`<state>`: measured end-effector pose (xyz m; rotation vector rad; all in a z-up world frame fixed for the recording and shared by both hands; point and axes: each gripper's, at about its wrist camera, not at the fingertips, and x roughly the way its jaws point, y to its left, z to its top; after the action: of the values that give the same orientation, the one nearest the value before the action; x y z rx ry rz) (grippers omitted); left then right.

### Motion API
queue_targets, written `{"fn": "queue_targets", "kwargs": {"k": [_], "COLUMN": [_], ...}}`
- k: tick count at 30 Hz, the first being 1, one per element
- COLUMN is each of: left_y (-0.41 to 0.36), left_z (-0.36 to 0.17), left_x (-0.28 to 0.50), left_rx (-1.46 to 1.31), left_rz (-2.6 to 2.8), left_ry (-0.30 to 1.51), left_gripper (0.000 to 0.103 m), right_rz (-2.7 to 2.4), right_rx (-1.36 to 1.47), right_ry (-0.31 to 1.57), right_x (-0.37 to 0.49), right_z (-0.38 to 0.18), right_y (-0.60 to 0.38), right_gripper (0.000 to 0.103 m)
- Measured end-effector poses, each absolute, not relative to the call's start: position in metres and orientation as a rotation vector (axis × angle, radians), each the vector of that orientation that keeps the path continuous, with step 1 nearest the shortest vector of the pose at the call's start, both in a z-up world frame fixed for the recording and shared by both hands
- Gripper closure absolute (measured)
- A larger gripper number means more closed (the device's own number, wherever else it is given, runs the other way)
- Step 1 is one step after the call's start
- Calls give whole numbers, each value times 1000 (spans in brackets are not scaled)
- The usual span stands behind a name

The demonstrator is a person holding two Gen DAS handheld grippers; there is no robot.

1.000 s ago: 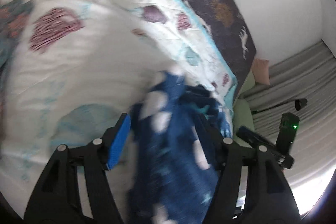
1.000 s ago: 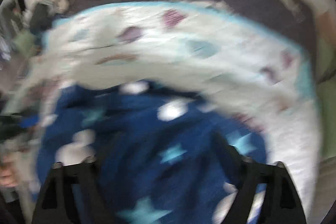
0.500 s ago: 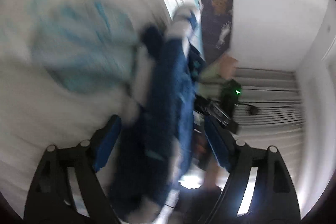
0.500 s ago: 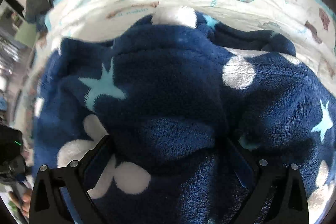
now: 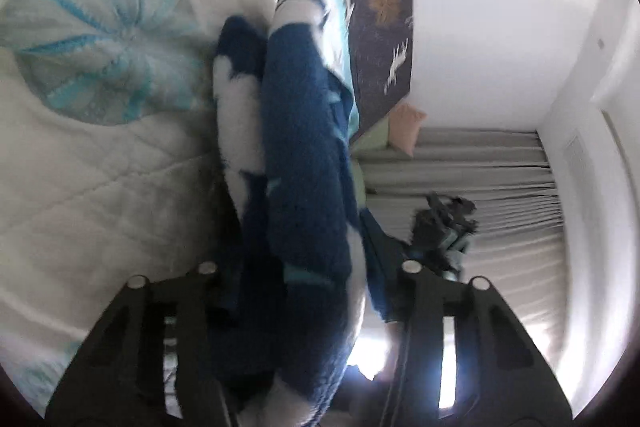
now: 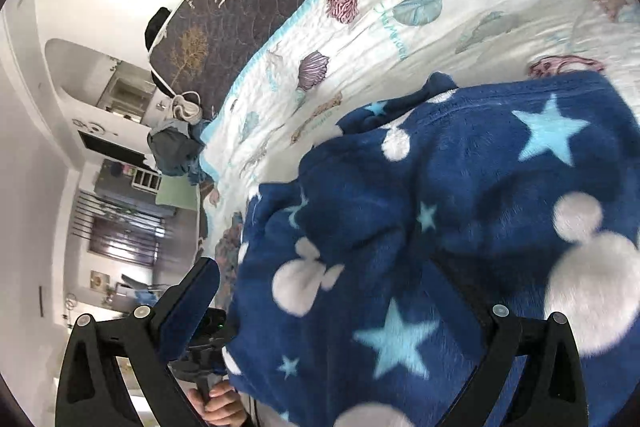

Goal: Fold small clothes

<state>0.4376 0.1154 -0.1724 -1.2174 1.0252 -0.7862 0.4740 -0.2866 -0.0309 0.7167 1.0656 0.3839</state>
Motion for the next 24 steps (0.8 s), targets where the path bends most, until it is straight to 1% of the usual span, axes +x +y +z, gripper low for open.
{"fn": "queue_targets", "kwargs": {"k": [2,3,6,9,11,15,19,24], "left_y": [111,106,76,44,9,-34,-55,-59], "left_z": [-163,-154,-115,-96,-79,-69,-68,-67], "left_x": [426,422,403,381,364,338,330,330], "left_rx": [-1215,-1168,-857,-675,-459,-173,-86,-87], "left_rz": [-749,-725,-589,-516,-464,-414,-369,-371], "left_ry": [945,915,816,748,683,597,566,570], "left_gripper": [59,59,59,59,59,59,59,59], "right_rz": [369,363,367,334,291,304,235,130], "right_rx": [689,670,593,482,379,200,-130,-439], "right_ry": [1084,1089,1122,1222,1284,1382,1475,1585], "right_x": [475,468,470,490,504,529,537,533], "right_z": [-25,-17,-2,1,4,0,-14,-63], "right_y": [-282,-279,-262,-232,-206,-144,-73,-16], "right_gripper": [0,0,0,0,0,0,0,1]}}
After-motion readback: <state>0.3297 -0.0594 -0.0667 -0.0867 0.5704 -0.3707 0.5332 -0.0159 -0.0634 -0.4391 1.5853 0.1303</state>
